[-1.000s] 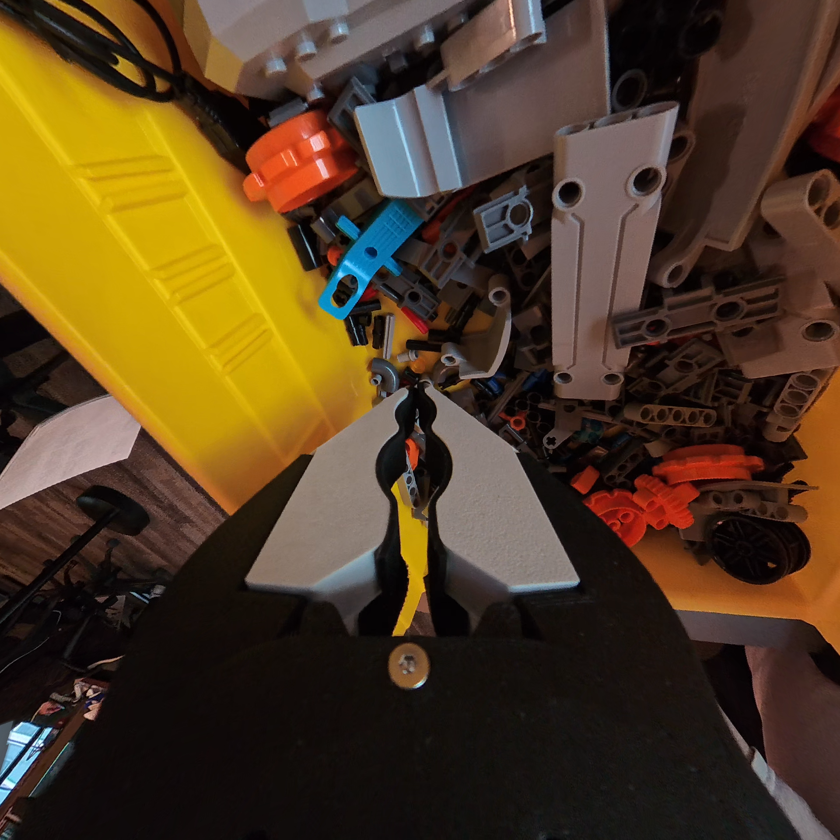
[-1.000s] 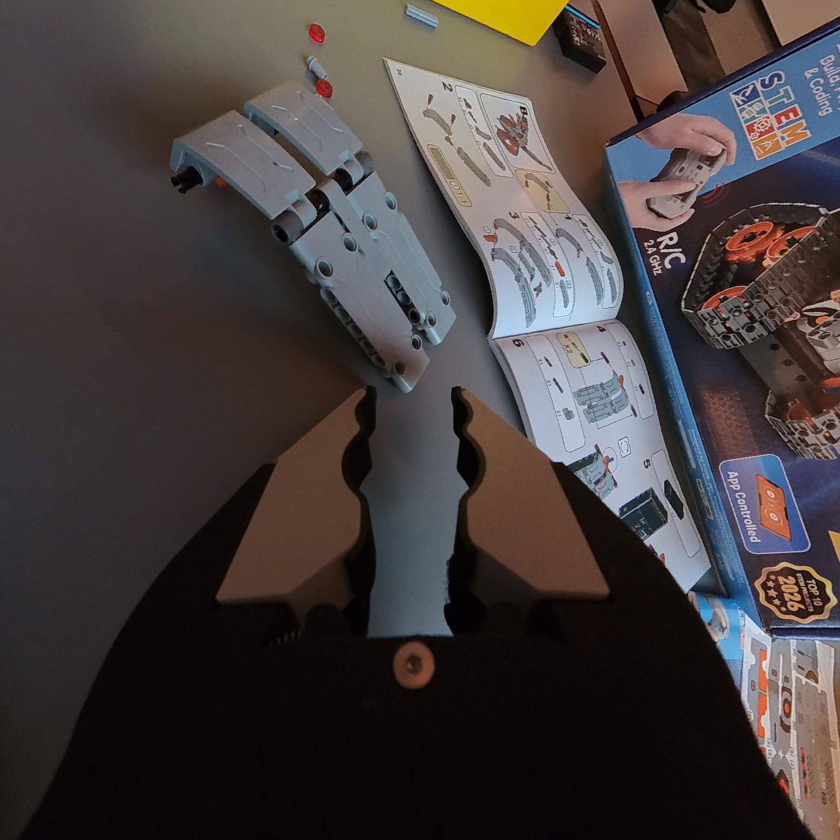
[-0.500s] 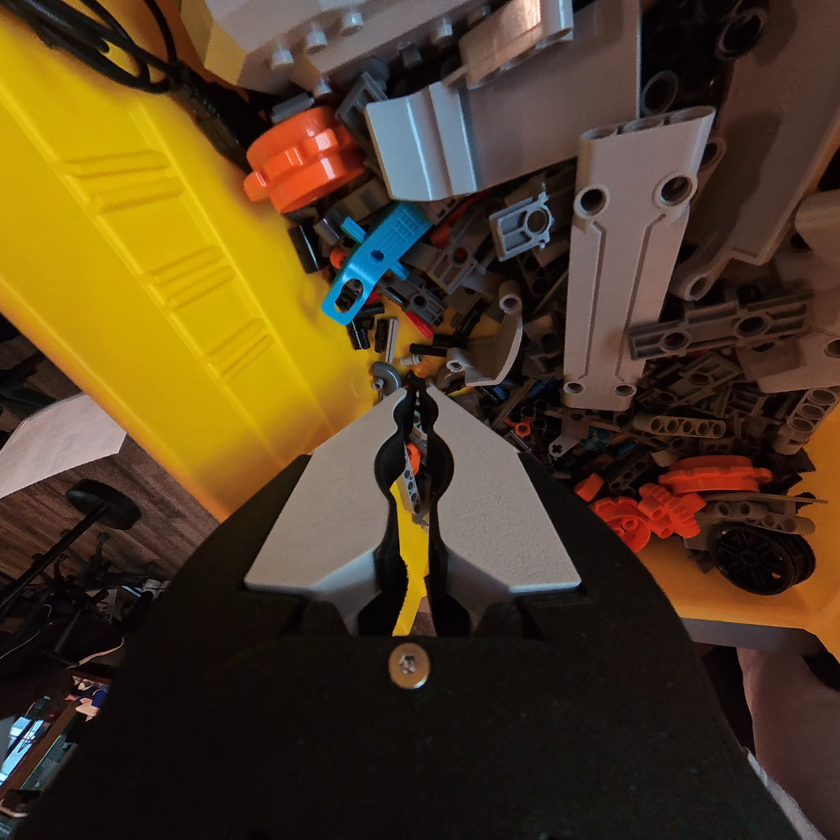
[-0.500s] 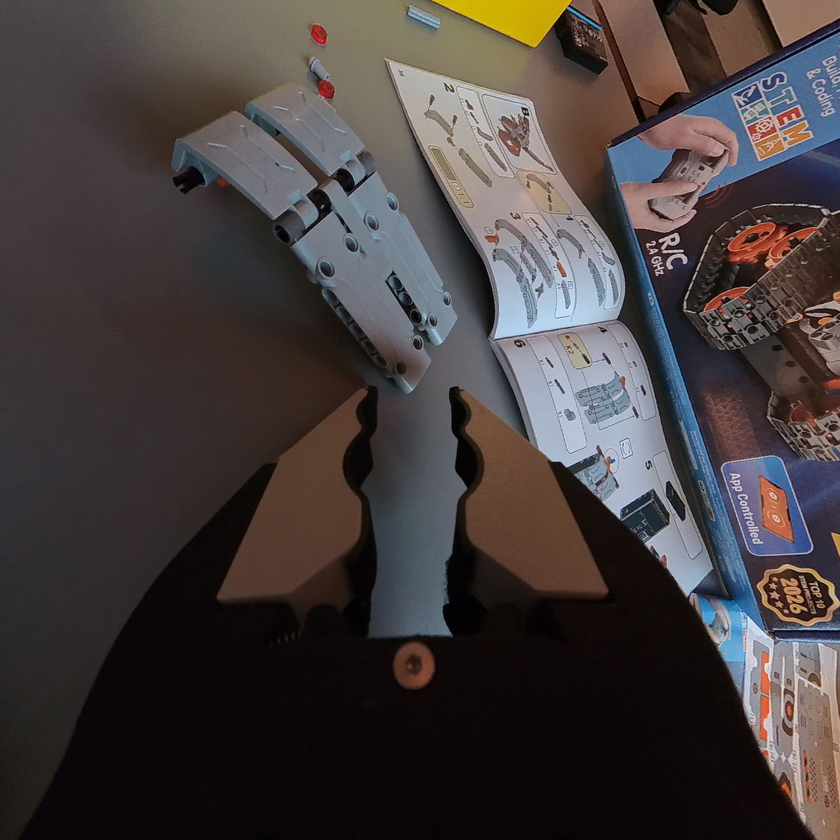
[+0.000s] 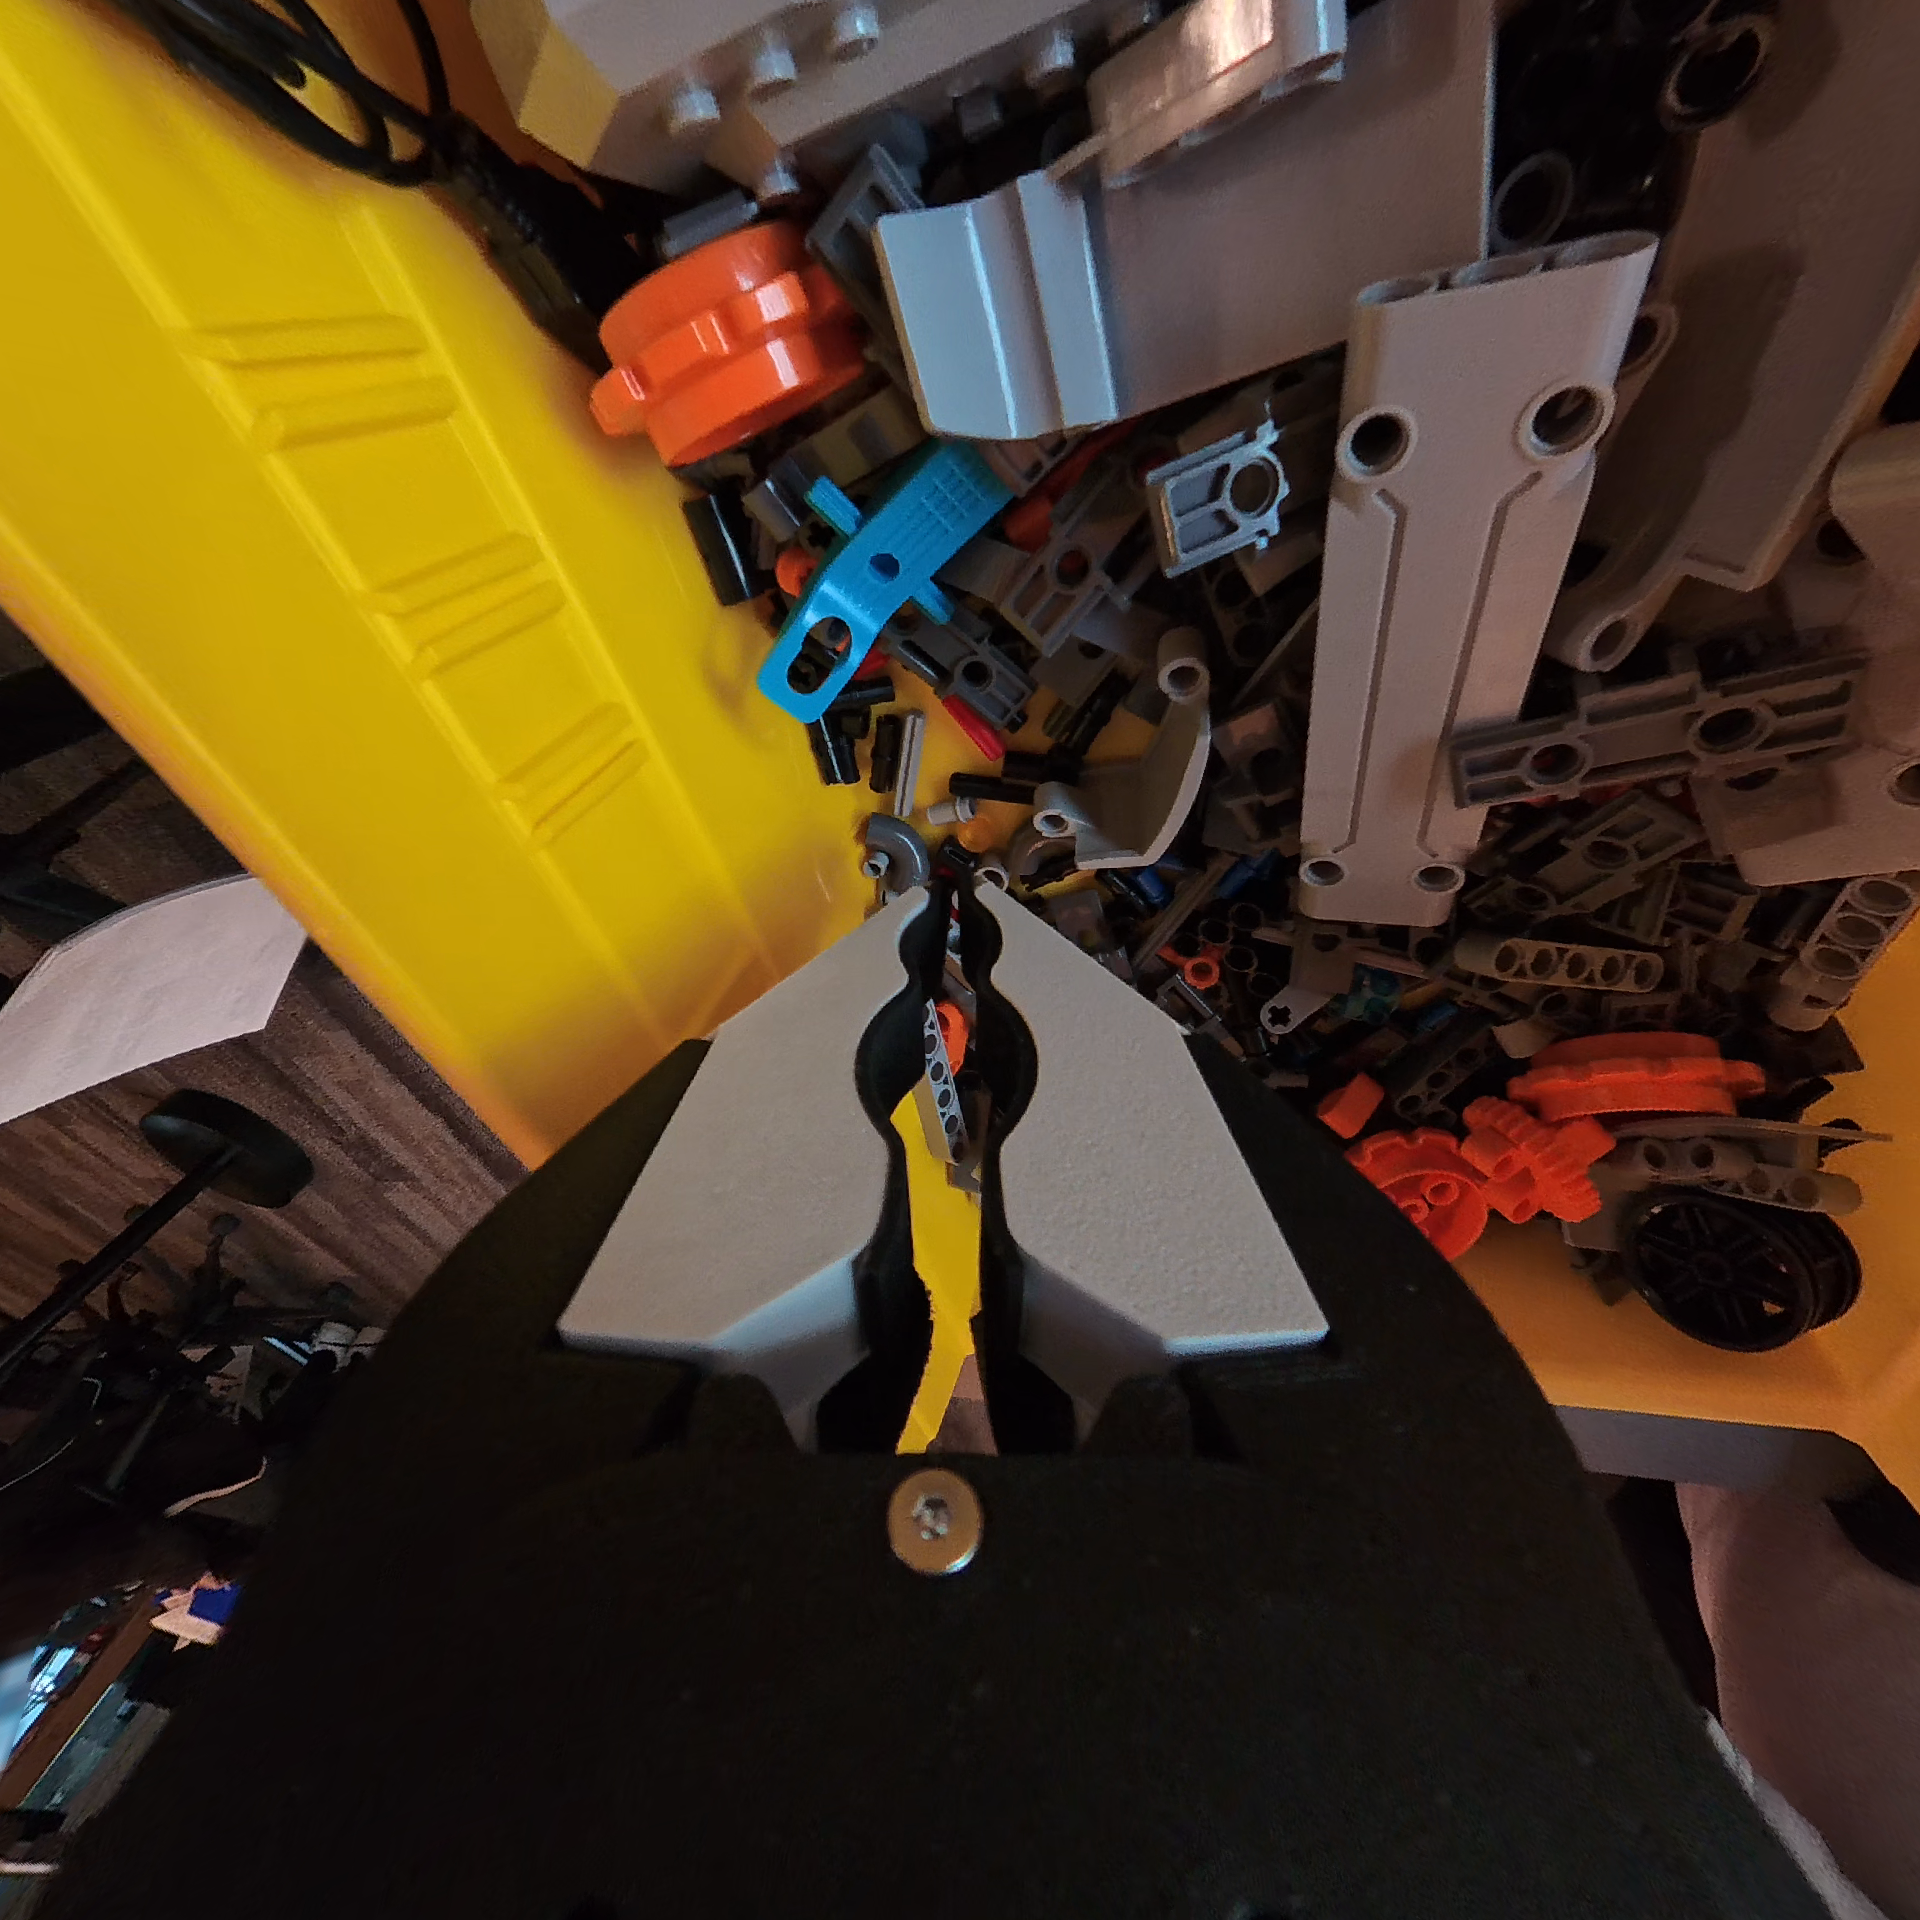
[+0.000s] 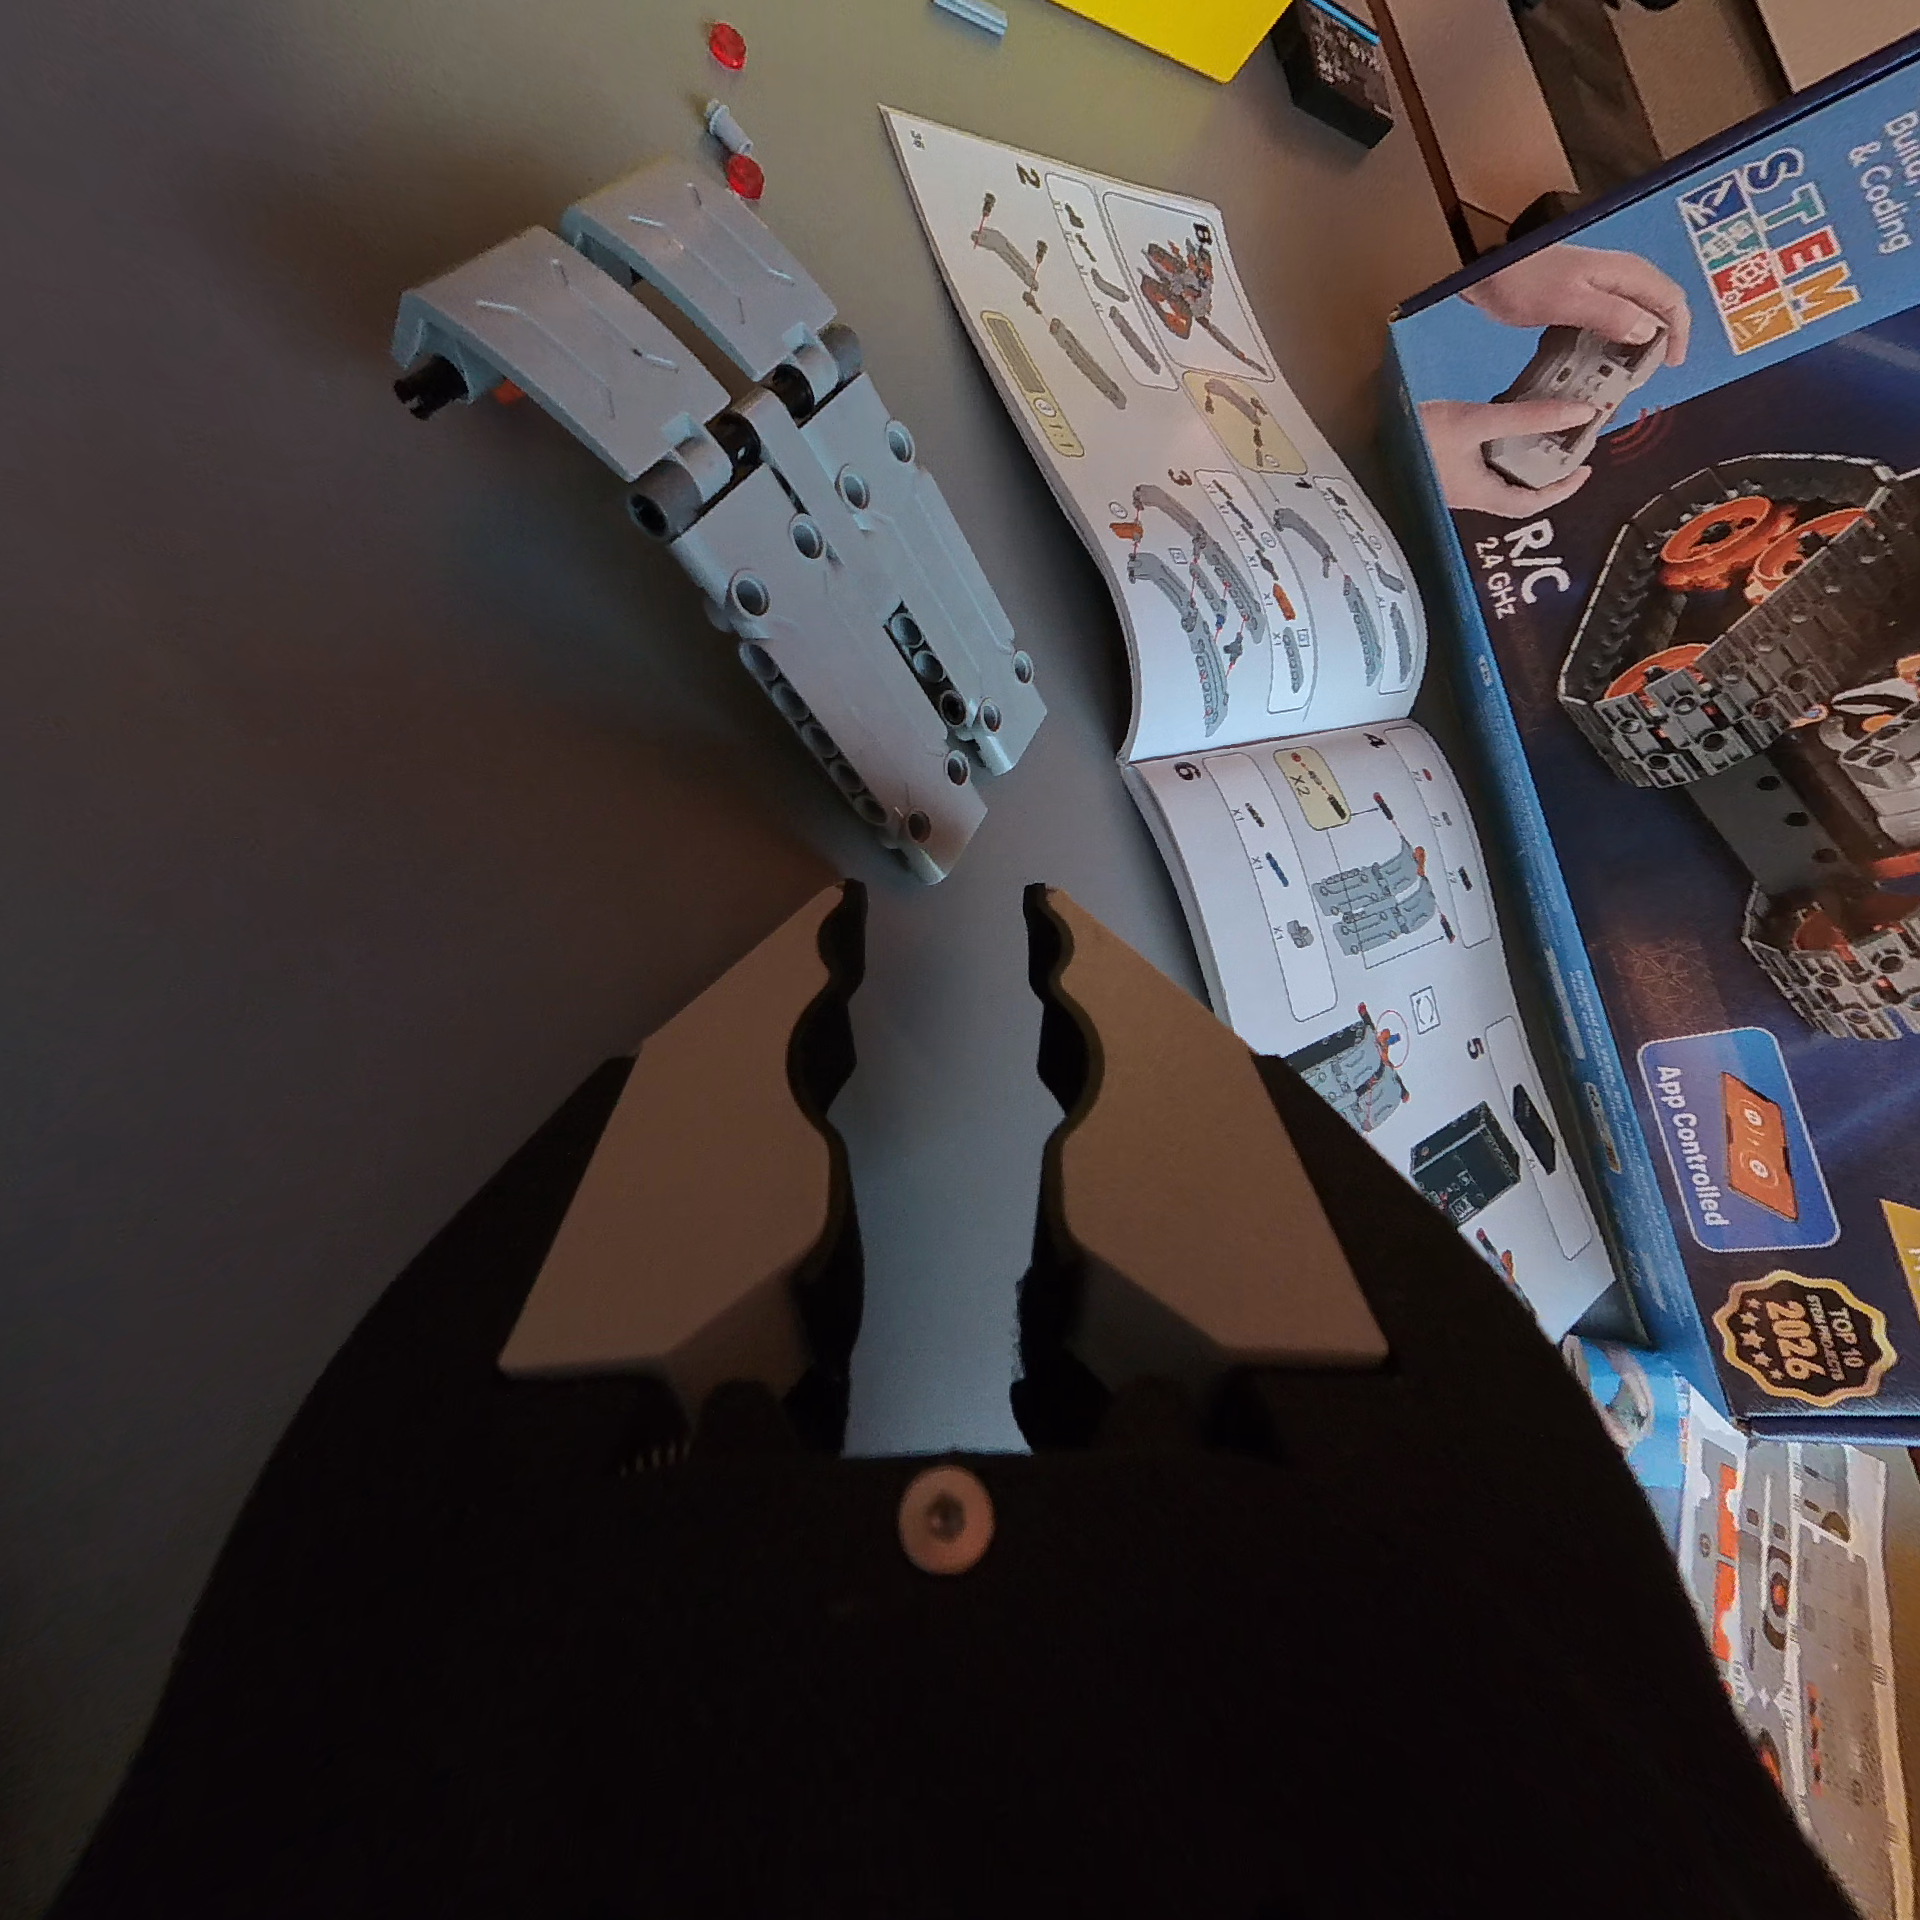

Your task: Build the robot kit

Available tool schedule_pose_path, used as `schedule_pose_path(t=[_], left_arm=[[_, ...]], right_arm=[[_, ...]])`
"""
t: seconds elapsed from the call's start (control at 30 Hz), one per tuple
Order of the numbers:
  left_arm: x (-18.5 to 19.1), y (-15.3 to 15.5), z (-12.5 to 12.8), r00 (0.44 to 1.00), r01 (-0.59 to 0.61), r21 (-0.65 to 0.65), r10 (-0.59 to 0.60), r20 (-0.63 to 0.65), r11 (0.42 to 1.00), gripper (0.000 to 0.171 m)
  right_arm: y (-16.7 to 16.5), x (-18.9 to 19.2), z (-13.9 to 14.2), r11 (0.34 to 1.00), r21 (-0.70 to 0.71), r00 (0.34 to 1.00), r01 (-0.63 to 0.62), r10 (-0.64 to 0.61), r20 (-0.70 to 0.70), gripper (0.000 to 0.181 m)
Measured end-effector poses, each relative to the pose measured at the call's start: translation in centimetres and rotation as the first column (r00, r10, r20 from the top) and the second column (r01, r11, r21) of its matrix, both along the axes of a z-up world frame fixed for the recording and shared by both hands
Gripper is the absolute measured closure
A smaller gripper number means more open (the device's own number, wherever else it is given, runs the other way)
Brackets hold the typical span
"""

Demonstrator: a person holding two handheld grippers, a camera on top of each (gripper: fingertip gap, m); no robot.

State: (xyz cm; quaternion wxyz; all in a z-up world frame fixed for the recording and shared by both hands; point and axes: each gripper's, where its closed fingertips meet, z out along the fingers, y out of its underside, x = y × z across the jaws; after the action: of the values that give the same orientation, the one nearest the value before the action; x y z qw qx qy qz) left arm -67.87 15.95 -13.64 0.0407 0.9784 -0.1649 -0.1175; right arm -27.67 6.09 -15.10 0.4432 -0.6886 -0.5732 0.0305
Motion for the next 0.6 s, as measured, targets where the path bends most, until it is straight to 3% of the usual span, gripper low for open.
schedule_pose_path(t=[0.6], left_arm=[[-0.18, -0.24, -0.11, 1.000, -0.004, -0.013, 0.004, 0.005, 1.000, 0.171]], right_arm=[[0.05, 0.16, -0.12, 0.999, -0.041, 0.999, 0.015, -0.017, -0.042, 0.151]])
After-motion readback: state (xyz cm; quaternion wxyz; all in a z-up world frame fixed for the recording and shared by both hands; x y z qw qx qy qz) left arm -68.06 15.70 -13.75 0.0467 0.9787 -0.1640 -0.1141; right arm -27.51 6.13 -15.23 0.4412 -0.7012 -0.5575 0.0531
